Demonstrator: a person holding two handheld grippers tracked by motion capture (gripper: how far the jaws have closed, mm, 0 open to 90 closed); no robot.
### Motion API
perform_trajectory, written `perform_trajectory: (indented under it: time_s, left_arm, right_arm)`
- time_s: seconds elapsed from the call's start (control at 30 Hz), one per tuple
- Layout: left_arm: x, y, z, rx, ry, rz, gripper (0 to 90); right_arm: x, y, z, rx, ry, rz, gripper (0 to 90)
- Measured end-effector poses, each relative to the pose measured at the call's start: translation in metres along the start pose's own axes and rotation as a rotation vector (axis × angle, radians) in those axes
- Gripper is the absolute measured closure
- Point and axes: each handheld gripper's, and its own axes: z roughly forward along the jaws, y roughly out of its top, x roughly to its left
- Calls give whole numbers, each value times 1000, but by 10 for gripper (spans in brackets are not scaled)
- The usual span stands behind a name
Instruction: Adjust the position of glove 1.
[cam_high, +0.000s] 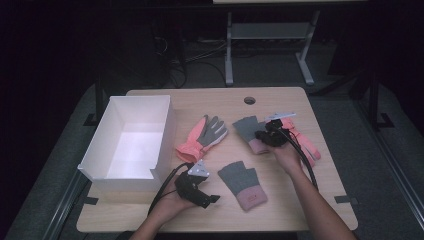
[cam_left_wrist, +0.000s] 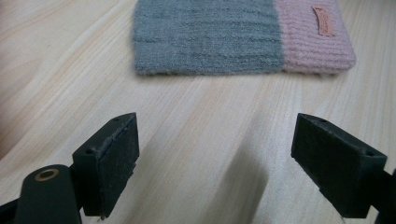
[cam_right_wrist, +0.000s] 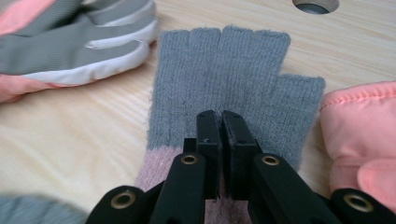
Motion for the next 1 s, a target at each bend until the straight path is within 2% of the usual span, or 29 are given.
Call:
perform_trajectory:
  time_s: [0.07, 0.1, 0.27, 0.3, 0.33, 0.5, 0.8, 1.0]
  left_arm:
    - [1, 0, -1, 4, 1, 6, 148]
    - [1, -1, -1, -2, 3, -2, 148]
    - [2, -1, -3, -6, 9, -2, 148]
    - [2, -1, -3, -6, 9, -2, 148]
    - [1, -1, -2, -4, 9, 3, 148]
    - [0, 0, -2, -7, 10, -1, 148]
    - [0, 0, -2, 2, 10, 12, 148]
    - [1, 0, -2, 12, 7, 14, 148]
  right_arm:
    - [2, -1, -3, 3, 2, -2, 863]
    - [5, -3, -12, 6, 14, 2, 863]
    - [12, -10, -31, -15, 33, -14, 863]
    - [12, -10, -31, -15, 33, -14, 863]
    - [15, -12, -39, -11, 43, -2, 862]
    - [21, -22, -56, -17, 55, -7, 862]
    - [43, -42, -80, -9, 107, -13, 861]
    - [59, -55, -89, 3, 124, -19, 860]
